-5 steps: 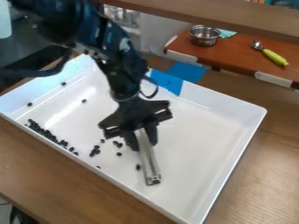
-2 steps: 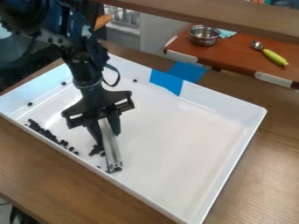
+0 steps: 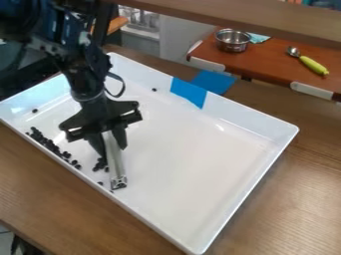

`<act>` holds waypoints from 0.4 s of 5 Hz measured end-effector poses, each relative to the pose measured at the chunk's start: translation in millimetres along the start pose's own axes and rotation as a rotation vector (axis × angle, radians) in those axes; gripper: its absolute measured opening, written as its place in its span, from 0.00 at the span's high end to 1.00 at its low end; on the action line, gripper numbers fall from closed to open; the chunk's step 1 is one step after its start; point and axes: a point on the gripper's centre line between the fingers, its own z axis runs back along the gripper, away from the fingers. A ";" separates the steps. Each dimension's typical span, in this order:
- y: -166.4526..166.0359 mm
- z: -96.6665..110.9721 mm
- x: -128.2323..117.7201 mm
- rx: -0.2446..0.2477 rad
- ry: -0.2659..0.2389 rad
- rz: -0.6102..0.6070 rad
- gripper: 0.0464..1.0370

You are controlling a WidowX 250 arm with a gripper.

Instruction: Sweep into pile

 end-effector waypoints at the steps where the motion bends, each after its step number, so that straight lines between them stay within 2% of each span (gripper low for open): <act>1: -18.0 17.1 10.6 -0.060 0.061 0.096 0.68; 2: -52.0 41.1 43.1 -0.166 0.100 0.201 0.68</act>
